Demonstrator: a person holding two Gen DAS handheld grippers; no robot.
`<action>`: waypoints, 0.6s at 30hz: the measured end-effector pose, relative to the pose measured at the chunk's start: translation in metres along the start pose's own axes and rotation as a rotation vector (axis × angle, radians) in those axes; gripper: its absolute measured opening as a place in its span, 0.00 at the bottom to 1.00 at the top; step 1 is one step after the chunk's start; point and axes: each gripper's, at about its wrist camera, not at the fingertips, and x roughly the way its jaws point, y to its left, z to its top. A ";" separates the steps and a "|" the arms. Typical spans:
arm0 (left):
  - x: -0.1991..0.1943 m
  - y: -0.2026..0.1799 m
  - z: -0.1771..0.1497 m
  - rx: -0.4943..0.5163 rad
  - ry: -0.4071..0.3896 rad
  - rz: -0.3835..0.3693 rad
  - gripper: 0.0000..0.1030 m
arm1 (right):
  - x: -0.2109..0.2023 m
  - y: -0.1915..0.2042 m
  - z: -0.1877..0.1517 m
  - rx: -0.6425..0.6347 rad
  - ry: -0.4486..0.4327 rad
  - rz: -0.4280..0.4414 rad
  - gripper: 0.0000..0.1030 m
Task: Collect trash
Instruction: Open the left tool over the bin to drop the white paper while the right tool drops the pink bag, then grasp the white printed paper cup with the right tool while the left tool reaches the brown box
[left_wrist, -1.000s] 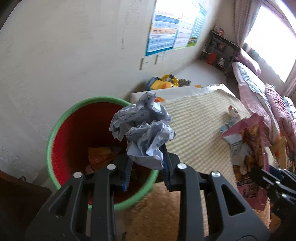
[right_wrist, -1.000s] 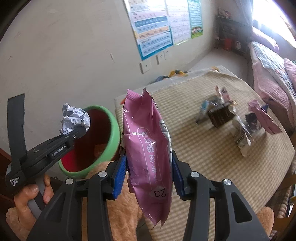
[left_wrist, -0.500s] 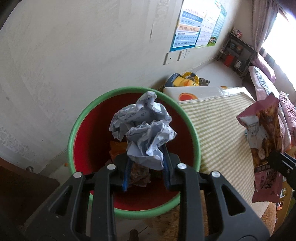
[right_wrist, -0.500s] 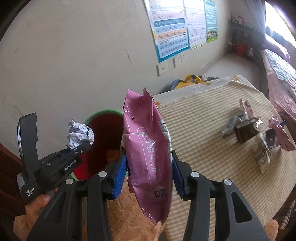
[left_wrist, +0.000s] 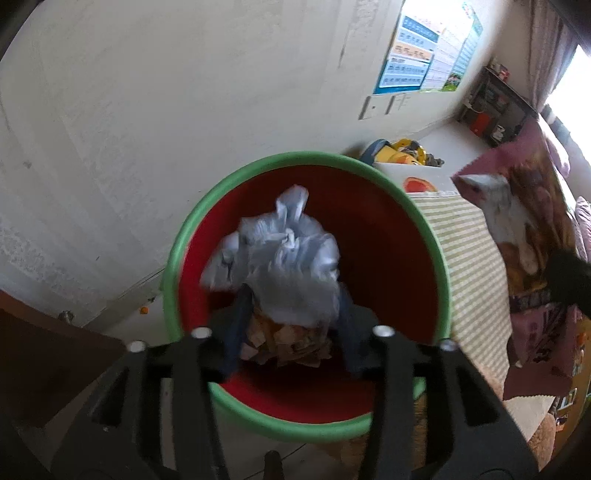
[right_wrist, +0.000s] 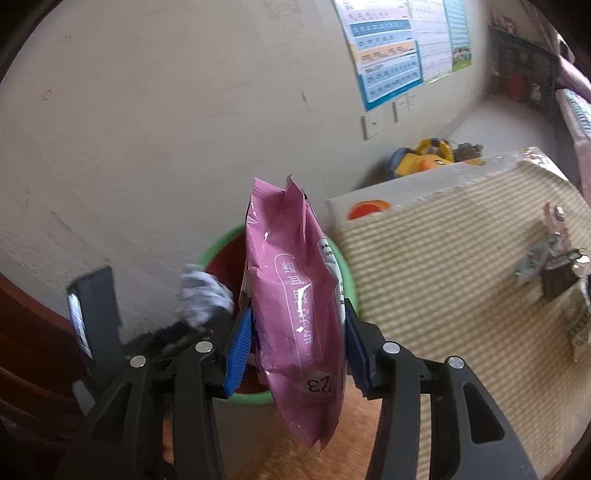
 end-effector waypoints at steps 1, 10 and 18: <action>0.000 0.002 -0.001 -0.008 -0.002 0.001 0.53 | 0.000 0.003 0.001 0.007 -0.006 0.014 0.63; -0.005 0.001 -0.001 -0.015 -0.004 0.000 0.57 | -0.014 -0.014 -0.006 0.045 -0.040 0.006 0.69; -0.014 -0.023 -0.003 0.041 -0.019 -0.025 0.57 | -0.057 -0.135 -0.033 0.183 -0.090 -0.307 0.69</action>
